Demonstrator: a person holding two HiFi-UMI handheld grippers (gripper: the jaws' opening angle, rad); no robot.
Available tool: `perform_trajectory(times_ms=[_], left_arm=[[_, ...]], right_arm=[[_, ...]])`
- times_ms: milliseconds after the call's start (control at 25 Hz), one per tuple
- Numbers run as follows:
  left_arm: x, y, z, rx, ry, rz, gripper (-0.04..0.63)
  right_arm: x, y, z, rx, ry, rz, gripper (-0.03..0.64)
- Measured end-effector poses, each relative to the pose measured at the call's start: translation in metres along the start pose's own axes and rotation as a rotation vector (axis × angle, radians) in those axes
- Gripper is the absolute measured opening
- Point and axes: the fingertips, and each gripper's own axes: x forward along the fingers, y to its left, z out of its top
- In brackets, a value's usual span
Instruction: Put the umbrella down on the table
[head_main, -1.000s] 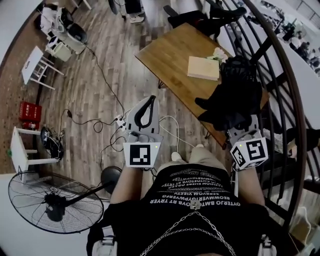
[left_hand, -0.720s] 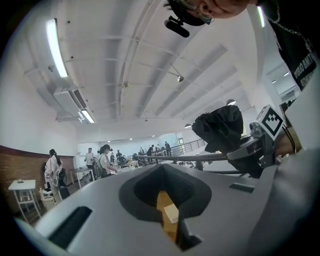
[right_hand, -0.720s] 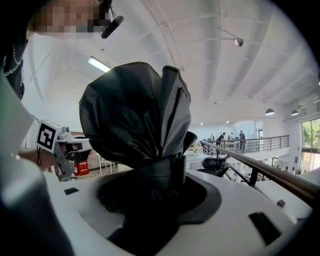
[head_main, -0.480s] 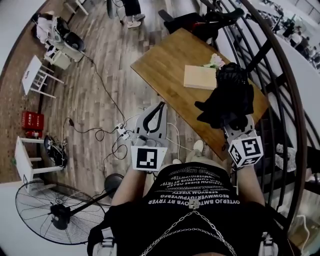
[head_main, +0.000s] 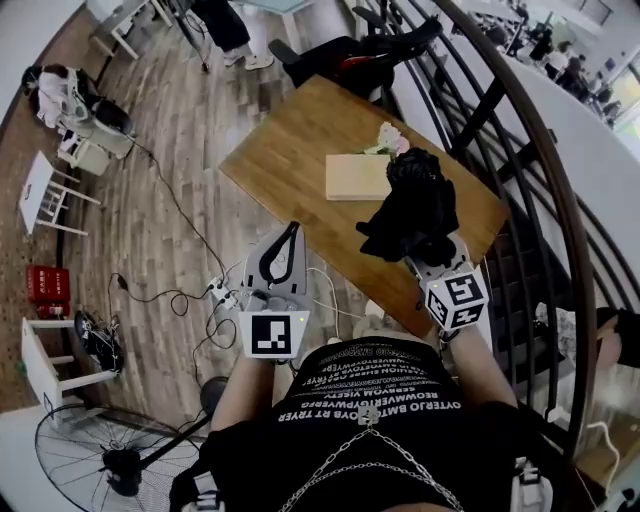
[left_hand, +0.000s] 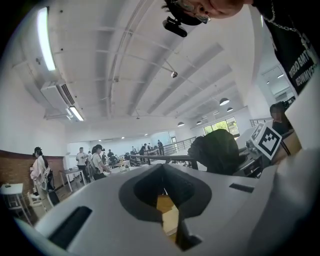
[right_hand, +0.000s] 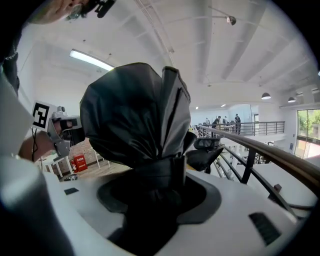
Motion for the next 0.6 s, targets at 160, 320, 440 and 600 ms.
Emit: perform_trajectory(times_ms=[160, 320, 440, 600], left_arm=[[0.017, -0.009, 0.002, 0.0, 0.001, -0.022, 0.029], [0.035, -0.015, 0.003, 0.002, -0.006, -0.03, 0.029], [0.047, -0.019, -0.004, -0.002, 0.012, -0.042, 0.029], [0.054, -0.023, -0.008, 0.029, 0.026, -0.061, 0.029]], right_arm=[[0.009, -0.013, -0.026, 0.017, 0.062, -0.005, 0.238], [0.026, -0.028, -0.055, 0.032, 0.129, 0.0, 0.238], [0.037, -0.037, -0.087, 0.05, 0.194, 0.002, 0.238], [0.045, -0.04, -0.127, 0.064, 0.277, 0.006, 0.238]])
